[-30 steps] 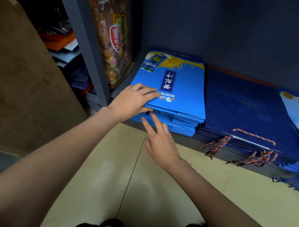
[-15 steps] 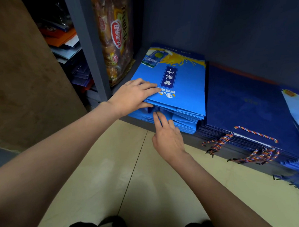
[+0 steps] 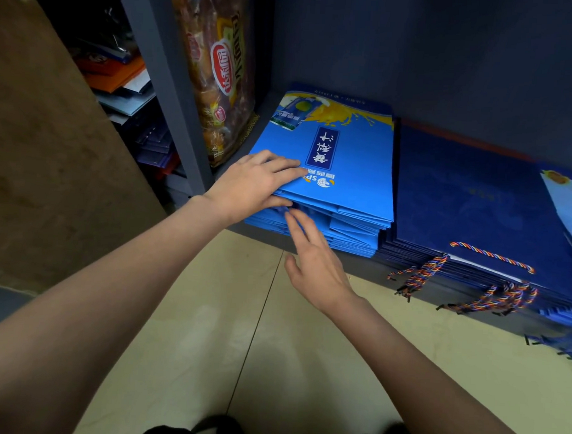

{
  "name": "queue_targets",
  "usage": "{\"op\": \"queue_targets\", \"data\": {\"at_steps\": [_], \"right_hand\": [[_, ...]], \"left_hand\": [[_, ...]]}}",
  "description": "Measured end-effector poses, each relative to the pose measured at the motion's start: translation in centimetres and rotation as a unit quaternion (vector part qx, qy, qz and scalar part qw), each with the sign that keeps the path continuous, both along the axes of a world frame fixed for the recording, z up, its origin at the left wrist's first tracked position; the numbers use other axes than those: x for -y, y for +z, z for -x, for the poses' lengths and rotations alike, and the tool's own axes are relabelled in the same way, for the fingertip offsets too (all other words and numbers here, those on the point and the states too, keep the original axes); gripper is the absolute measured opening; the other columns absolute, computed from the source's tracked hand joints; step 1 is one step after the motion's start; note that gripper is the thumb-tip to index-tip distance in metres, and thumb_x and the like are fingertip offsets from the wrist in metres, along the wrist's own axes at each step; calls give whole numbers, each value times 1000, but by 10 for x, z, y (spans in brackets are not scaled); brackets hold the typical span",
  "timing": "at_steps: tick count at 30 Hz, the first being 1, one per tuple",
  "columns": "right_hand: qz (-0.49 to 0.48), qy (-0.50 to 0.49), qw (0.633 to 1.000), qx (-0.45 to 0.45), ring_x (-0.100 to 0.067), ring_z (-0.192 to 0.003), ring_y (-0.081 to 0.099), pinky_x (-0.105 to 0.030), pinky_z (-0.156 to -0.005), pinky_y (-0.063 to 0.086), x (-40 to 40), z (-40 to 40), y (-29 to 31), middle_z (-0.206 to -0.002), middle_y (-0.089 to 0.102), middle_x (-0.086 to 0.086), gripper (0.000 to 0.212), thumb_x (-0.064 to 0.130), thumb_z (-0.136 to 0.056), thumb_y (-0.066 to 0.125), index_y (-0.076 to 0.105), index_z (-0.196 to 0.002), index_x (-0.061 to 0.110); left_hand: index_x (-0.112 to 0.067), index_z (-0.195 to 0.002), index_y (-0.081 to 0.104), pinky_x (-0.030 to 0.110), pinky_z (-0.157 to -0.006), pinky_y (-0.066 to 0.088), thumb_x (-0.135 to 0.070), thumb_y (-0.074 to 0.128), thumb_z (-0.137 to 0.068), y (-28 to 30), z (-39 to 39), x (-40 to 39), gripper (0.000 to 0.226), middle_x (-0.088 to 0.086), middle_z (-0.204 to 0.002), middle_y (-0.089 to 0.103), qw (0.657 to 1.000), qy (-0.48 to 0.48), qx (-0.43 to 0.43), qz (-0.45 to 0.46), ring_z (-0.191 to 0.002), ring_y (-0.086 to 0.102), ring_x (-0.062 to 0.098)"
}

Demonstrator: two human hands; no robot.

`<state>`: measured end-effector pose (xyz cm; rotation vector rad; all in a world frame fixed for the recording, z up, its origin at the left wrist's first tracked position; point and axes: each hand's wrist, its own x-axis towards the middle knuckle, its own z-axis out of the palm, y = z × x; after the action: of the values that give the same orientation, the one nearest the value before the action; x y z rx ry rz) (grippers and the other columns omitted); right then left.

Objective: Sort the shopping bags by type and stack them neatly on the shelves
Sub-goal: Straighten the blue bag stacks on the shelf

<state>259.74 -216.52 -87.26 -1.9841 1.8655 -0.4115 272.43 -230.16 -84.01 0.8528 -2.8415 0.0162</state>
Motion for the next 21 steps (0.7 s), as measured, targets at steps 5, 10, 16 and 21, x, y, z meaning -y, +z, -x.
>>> {"op": "queue_targets", "data": {"at_steps": [5,10,16,21], "right_hand": [[-29,-30,998,-48,-20,-128,35,-32,-92,40,-9,23,-4,-153,13,6,72,8,-89,44,8,-150,19],[-21,18,999,-31,-17,-130,26,-33,-91,43,-18,9,1,-156,-7,11,69,17,-92,46,11,-149,33],[-27,23,999,-31,-20,-128,28,-38,-90,46,7,-6,2,-156,-3,8,67,14,-93,42,9,-150,29],[-25,-2,997,-68,-21,-130,31,-36,-98,38,13,-11,3,-155,7,8,64,8,-95,37,8,-150,20]], "left_hand": [[-23,-143,36,42,-105,35,-40,57,-88,0,-2,3,62,0,-146,40,999,15,27,-17,-127,39,26],[-24,-144,34,41,-104,36,-41,55,-90,2,-1,3,61,-1,-147,39,999,15,35,-15,-128,38,25],[-21,-143,37,42,-100,37,-41,56,-89,4,1,3,60,0,-144,43,1000,9,19,-6,-125,42,26],[-21,-141,41,44,-99,40,-42,58,-87,4,-1,7,60,1,-142,46,1000,4,21,7,-122,45,28]]}}
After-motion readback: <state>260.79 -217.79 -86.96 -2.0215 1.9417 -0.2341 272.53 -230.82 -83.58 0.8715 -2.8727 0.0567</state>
